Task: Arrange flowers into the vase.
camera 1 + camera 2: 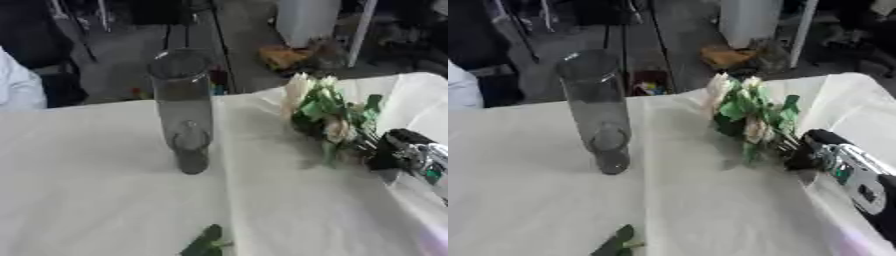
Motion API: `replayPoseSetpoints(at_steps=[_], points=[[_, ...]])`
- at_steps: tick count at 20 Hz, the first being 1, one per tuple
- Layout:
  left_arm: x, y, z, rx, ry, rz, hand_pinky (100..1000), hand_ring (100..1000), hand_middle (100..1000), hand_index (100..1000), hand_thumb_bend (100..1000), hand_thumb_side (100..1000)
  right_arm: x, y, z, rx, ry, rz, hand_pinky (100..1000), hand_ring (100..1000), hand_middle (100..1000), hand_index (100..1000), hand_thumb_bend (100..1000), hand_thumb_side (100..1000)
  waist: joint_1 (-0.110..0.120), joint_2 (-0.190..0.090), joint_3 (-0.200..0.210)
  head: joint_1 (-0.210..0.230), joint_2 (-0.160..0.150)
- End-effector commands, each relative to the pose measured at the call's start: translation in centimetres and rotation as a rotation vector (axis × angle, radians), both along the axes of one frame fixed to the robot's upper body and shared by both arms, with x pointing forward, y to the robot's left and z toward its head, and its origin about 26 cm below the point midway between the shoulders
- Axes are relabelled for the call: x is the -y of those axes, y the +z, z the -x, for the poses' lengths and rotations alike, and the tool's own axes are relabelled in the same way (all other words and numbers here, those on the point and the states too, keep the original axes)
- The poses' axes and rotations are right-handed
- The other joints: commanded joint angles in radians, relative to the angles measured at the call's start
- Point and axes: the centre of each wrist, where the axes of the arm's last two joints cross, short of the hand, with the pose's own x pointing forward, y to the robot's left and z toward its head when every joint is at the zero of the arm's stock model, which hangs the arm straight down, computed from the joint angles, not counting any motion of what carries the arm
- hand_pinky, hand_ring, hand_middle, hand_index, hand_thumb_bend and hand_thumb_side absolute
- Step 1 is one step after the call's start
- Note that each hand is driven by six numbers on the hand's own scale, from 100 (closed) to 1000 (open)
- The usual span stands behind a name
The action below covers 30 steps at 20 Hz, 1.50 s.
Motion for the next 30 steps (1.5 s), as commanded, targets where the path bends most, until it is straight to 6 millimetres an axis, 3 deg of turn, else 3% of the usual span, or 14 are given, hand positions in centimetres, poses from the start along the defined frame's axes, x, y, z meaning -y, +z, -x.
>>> replayPoseSetpoints(at_steps=[1,3,7,11,15,21,23,24,30], points=[[0.1,0.9,0.5,0.030,-0.007,-0.015,886,996,934,1000,222,1000,0.3,0.7,0.0,0.020,-0.002,0.005,100,100,100,176,100,498,-0.001,-0.013,0.001,-0.005,-0.010],[0.1,0.8,0.4,0.027,-0.007,-0.015,886,996,933,1000,219,1000,0.2,0.8,-0.1,0.040,0.004,-0.001,100,100,100,153,100,483,-0.002,-0.011,-0.001,-0.005,-0.011],[0.2,0.8,0.4,0.026,-0.008,-0.015,886,994,929,1000,211,1000,0.2,0.5,-0.4,0.076,0.007,0.007,100,100,100,100,114,301,-0.001,-0.009,0.001,-0.006,-0.012],[0.2,0.8,0.4,0.023,-0.007,-0.014,885,993,926,1000,206,1000,0.1,0.7,-0.6,0.143,0.013,0.029,100,100,100,100,276,237,0.000,-0.007,0.002,-0.007,-0.012],[0.2,0.7,0.4,0.020,-0.009,-0.013,886,993,923,1000,198,1000,-0.4,1.1,-0.7,0.203,0.023,0.006,100,100,100,100,358,162,0.000,-0.006,-0.002,-0.007,-0.012],[0.2,0.8,0.4,0.018,-0.008,-0.016,889,993,921,1000,195,1000,-1.5,2.5,-0.4,0.229,0.035,-0.092,100,100,100,100,384,102,-0.002,-0.009,-0.007,-0.004,-0.011],[0.2,0.8,0.4,0.019,-0.008,-0.018,889,994,921,1000,195,1000,-2.0,3.4,-0.2,0.250,0.040,-0.123,100,100,100,100,373,133,-0.001,-0.010,-0.009,-0.003,-0.011],[0.2,0.8,0.4,0.020,-0.008,-0.018,889,994,921,1000,195,1000,-2.2,3.9,-0.2,0.264,0.044,-0.136,100,100,100,100,398,100,-0.001,-0.010,-0.009,-0.003,-0.011],[0.1,0.8,0.4,0.022,-0.005,-0.016,890,994,921,1000,194,1000,-4.3,7.5,0.6,0.370,0.080,-0.233,100,100,100,100,453,100,-0.001,-0.012,-0.012,0.005,-0.003]])
